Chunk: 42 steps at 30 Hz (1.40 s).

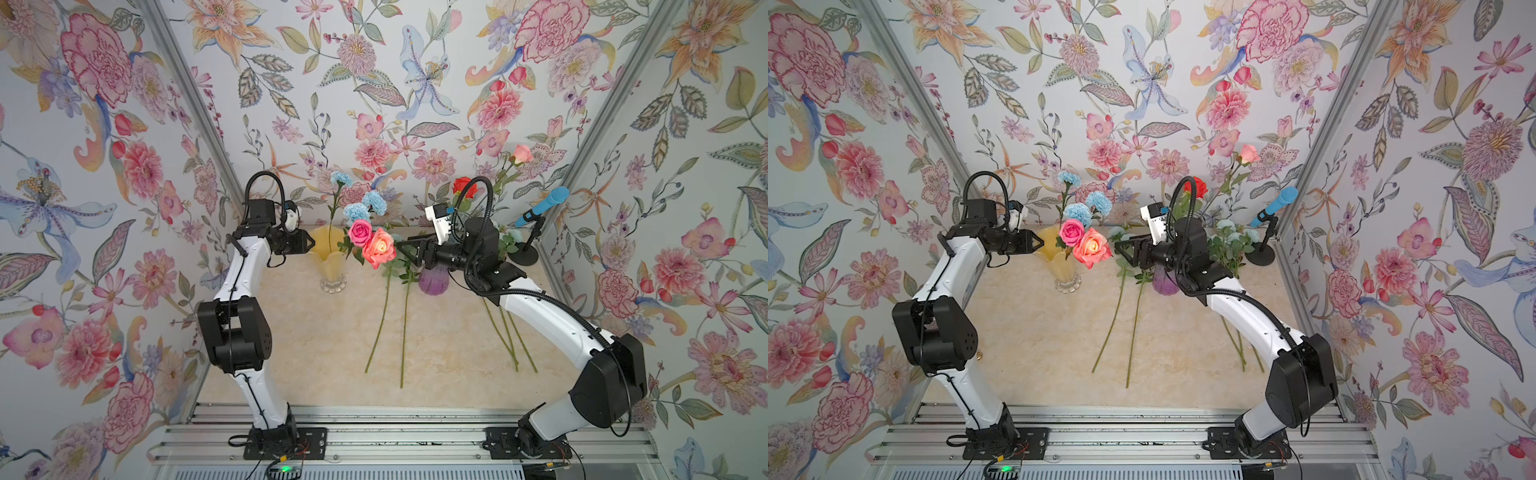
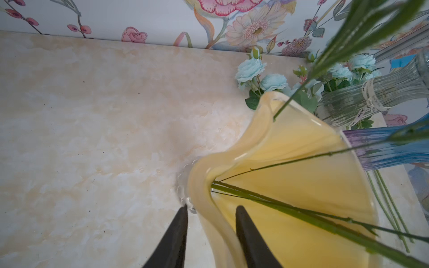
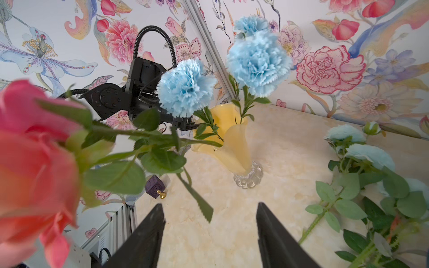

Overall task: Pick out blue flowers from the vase
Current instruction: Move the vase to the center of the board.

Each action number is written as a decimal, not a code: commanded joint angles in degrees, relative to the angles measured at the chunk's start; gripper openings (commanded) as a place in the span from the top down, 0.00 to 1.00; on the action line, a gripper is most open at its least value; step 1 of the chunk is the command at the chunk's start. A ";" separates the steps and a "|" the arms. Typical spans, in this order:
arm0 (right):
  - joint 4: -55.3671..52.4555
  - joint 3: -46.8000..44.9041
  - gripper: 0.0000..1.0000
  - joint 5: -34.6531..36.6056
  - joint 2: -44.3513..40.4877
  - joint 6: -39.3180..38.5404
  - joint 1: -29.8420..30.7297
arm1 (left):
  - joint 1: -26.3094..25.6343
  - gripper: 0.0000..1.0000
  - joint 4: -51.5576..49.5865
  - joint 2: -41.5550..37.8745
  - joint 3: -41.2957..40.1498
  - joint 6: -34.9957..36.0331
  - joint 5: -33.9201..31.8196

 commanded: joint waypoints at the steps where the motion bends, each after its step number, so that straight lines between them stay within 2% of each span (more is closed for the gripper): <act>1: 1.96 -0.50 0.36 -0.99 -0.89 0.77 -0.35 | -0.62 0.52 -3.21 1.83 1.66 0.47 -3.08; 4: 1.96 -0.43 0.36 -0.99 -0.84 0.77 -0.33 | -0.55 0.52 -3.68 2.60 2.85 0.55 -3.51; 8: 1.87 -0.42 0.36 -1.00 -0.97 0.78 -0.42 | -1.08 0.76 -5.31 2.26 2.66 1.43 -3.46; 11: 1.87 -0.59 0.36 -1.08 -1.06 0.90 -0.44 | -1.25 1.00 -6.55 1.26 1.38 2.26 -3.70; 15: 1.85 -0.68 0.36 -1.33 -1.39 0.95 -0.39 | -1.23 1.00 -9.18 0.42 0.74 3.28 -3.00; 25: 1.30 -0.90 0.36 -2.25 -1.89 1.27 -1.03 | -1.33 1.00 -12.90 -3.80 -1.50 3.55 4.93; 31: 1.56 -1.76 0.36 -3.27 -2.65 1.64 -2.05 | -3.24 1.00 -14.42 -5.48 -3.06 3.79 8.53; 42: 2.86 -3.66 0.36 -4.68 -4.55 2.89 -3.73 | -9.14 1.00 -9.56 -12.15 -16.69 3.93 8.88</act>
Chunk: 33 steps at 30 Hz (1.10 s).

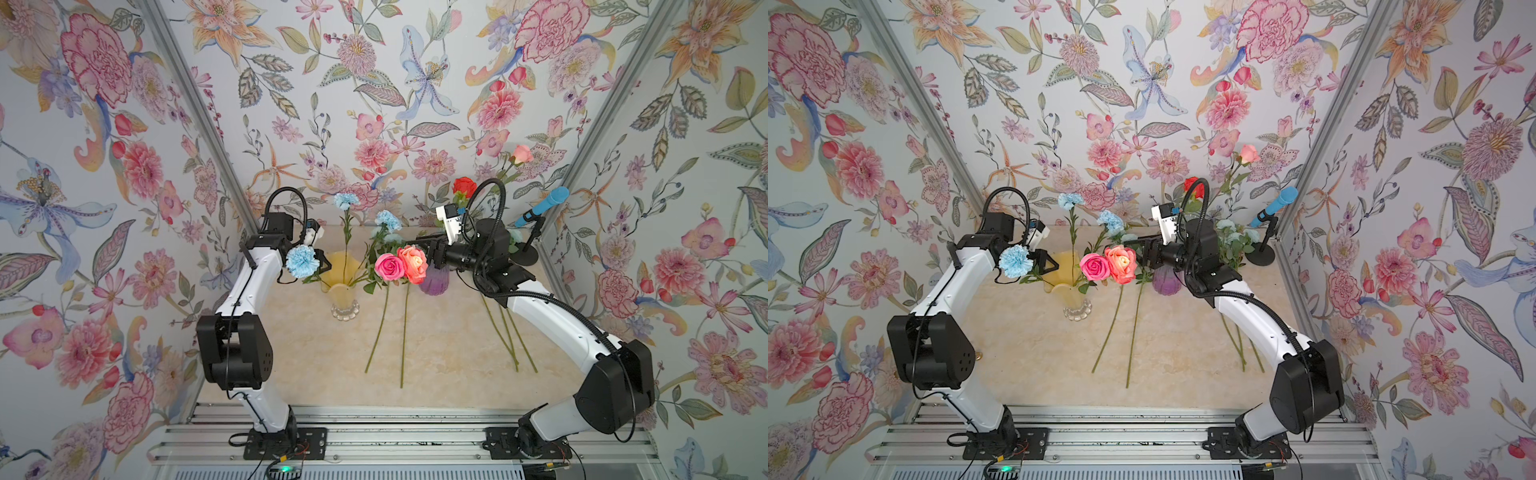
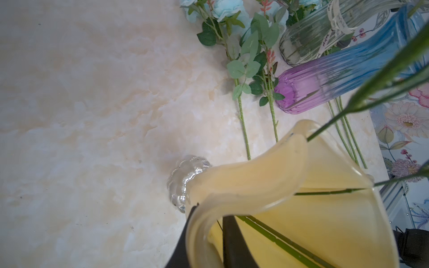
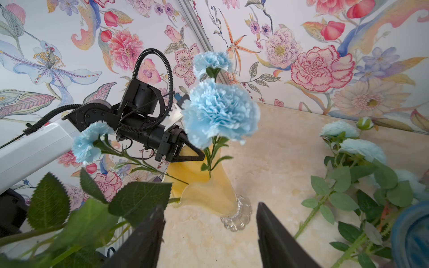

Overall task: Pick out blue flowers from the vase
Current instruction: Move the vase to the center of the board.

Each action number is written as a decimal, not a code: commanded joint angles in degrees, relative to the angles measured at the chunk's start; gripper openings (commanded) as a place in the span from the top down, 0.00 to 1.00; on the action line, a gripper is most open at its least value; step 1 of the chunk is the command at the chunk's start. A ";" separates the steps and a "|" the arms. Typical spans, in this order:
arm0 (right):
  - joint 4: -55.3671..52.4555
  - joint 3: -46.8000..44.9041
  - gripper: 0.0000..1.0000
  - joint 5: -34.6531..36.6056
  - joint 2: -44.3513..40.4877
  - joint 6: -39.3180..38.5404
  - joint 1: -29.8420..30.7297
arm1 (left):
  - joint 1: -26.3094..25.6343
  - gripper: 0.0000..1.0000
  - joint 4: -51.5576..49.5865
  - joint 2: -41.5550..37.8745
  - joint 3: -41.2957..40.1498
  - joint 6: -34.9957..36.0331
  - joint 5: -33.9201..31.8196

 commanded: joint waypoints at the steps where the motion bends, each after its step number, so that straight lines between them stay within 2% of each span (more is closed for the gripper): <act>1: 1.21 -0.67 0.35 -1.49 -2.46 0.59 -0.41 | -1.41 1.00 -0.91 -0.81 -4.18 -0.02 3.79; 3: 0.76 -0.84 0.36 -1.28 -3.13 0.32 -0.53 | -1.39 1.00 0.75 -0.89 -4.54 -0.89 3.55; 4: 0.47 -0.87 0.36 -1.06 -3.51 0.24 -0.66 | -1.33 0.94 1.78 -0.94 -4.33 -1.62 3.38; 7: -0.14 -1.63 0.36 -0.59 -4.98 0.01 -0.68 | -1.36 0.60 5.38 -1.50 -3.21 -4.28 2.64; 8: -0.12 -2.16 0.36 -0.40 -5.62 -0.09 -0.63 | -1.40 0.53 6.66 -2.00 -2.72 -5.31 2.40; 12: -0.23 -4.05 0.37 1.01 -8.41 -0.33 -0.57 | -1.41 0.41 12.56 -4.50 -1.85 -9.46 1.05; 16: 1.18 -7.13 0.40 3.97 -12.20 -0.53 -0.07 | -1.35 0.37 22.05 -9.98 -4.14 -13.72 -2.85; 21: 5.43 -12.81 0.44 9.12 -17.20 -0.73 1.28 | -1.36 0.36 44.46 -19.06 -15.17 -20.99 -9.32; 25: 7.29 -16.87 0.44 13.31 -20.35 -1.80 2.12 | -1.40 0.35 58.63 -20.97 -20.46 -24.26 -6.62; 29: 9.03 -21.32 0.44 17.46 -22.48 -3.37 1.98 | -1.74 0.35 65.34 -18.37 -20.51 -19.90 1.21; 33: 12.07 -27.70 0.37 21.99 -23.49 -4.50 1.85 | -2.85 0.37 68.86 -19.86 -26.97 -13.94 -0.62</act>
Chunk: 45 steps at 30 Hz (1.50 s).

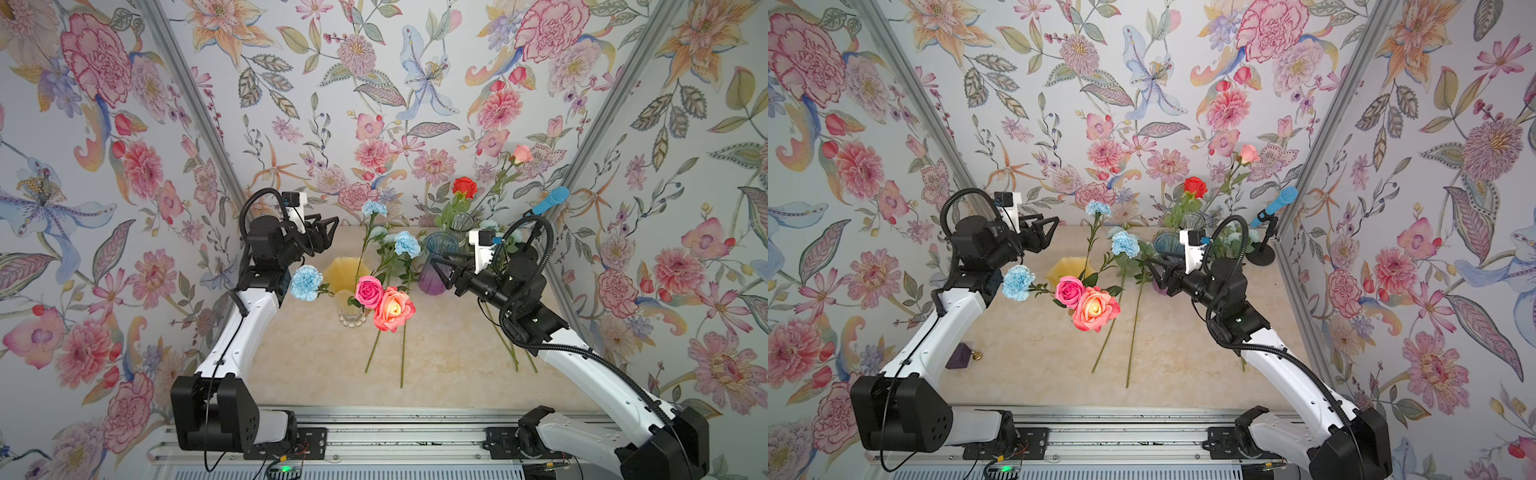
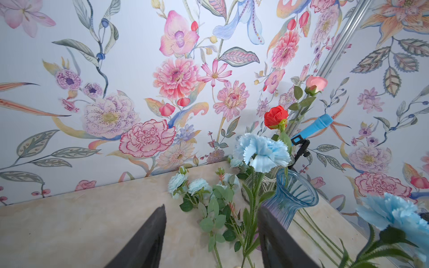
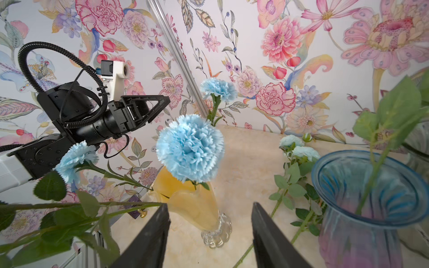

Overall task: Pick out blue flowers from the vase
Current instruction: Move the vase to the center of the board.

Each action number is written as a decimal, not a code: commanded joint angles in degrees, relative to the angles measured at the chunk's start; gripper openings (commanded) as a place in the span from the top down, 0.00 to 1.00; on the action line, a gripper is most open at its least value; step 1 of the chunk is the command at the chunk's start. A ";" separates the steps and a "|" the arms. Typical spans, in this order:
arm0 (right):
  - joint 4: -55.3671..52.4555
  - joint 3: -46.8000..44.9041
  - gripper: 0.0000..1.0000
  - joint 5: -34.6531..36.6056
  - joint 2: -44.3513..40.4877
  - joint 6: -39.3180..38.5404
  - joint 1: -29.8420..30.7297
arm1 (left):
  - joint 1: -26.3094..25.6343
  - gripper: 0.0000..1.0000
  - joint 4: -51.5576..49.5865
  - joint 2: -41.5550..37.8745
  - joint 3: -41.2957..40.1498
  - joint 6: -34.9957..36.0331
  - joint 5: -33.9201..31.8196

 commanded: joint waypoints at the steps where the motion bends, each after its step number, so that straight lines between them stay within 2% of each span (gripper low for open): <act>1: 4.84 -5.71 0.37 6.25 -1.33 -1.88 -0.17 | -1.02 0.38 6.62 -1.56 -5.75 5.51 0.59; 6: 11.16 -13.78 0.37 11.19 -3.12 -1.17 -0.18 | -1.18 0.46 12.56 -7.83 -14.90 6.92 0.93; 11: 11.69 -13.70 0.37 12.54 -2.59 -1.45 0.31 | -3.17 0.46 8.71 -6.71 -12.87 10.29 1.68; 14: 11.69 -12.75 0.37 11.30 -1.15 -1.50 0.91 | -5.19 0.46 7.27 -4.63 -11.42 11.74 -0.63; 19: 13.09 -7.09 0.41 10.20 6.35 -3.66 7.12 | -5.72 0.46 11.25 -4.20 -12.88 9.41 -7.22; 22: 19.09 -4.68 0.43 10.97 12.54 -1.60 12.20 | -5.71 0.46 14.10 -5.59 -14.91 8.62 -10.48; 27: 28.06 -0.72 0.45 13.46 22.48 0.83 16.64 | -4.94 0.46 19.46 -8.89 -19.46 7.23 -15.72; 31: 33.24 2.05 0.48 15.01 28.60 1.70 18.67 | -2.72 0.44 25.87 -9.14 -22.94 3.98 -13.79; 35: 37.66 3.40 0.51 17.35 32.30 2.13 20.02 | -1.60 0.43 26.63 -9.15 -24.03 4.00 -14.23; 45: 41.33 5.31 0.55 20.43 35.84 2.71 20.87 | -0.67 0.43 29.90 -9.55 -25.93 2.23 -13.16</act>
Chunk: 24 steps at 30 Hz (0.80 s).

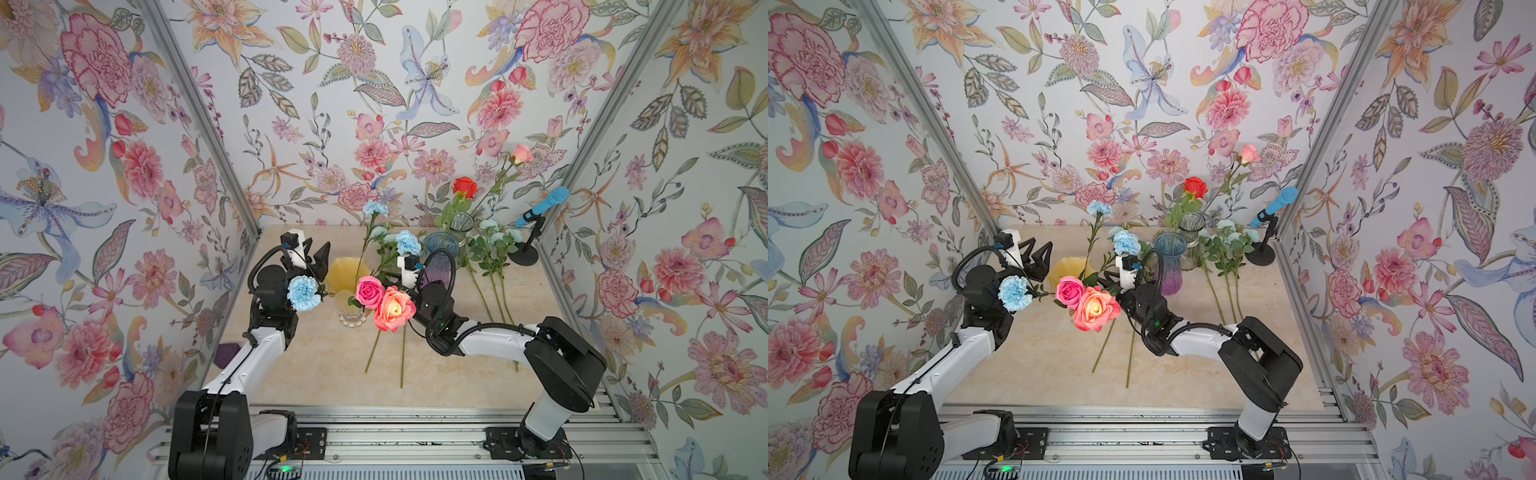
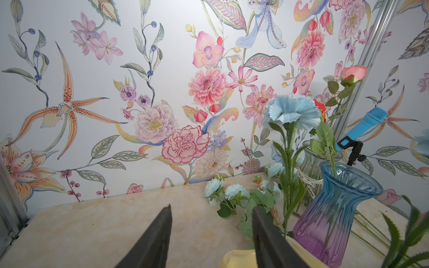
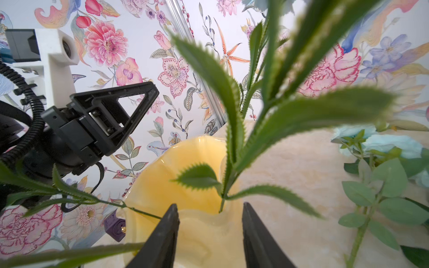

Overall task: Pick out blue flowers from the vase
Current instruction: Move the vase to the center of the board.

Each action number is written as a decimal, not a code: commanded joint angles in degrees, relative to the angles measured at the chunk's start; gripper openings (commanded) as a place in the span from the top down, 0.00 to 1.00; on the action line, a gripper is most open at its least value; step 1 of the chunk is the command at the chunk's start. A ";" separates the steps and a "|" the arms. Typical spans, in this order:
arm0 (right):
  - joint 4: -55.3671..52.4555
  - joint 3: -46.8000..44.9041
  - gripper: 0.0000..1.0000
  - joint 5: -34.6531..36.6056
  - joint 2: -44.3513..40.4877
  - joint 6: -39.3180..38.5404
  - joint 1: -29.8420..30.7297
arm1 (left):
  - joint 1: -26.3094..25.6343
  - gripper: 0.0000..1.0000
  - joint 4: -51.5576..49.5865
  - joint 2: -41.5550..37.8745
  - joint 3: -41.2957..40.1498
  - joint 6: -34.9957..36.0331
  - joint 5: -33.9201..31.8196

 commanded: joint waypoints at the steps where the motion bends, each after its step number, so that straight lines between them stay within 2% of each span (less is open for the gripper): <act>1: 4.28 2.22 0.55 2.19 1.12 0.83 0.40 | 0.56 0.43 3.72 -1.33 -0.82 -1.68 0.59; 17: 1.60 5.69 0.63 0.99 4.35 1.55 0.11 | 0.50 0.43 4.93 -1.99 -1.48 -2.35 0.79; 24: 0.87 5.91 0.73 1.43 4.12 1.18 0.27 | 0.45 0.42 4.82 -2.29 -1.68 -2.15 0.55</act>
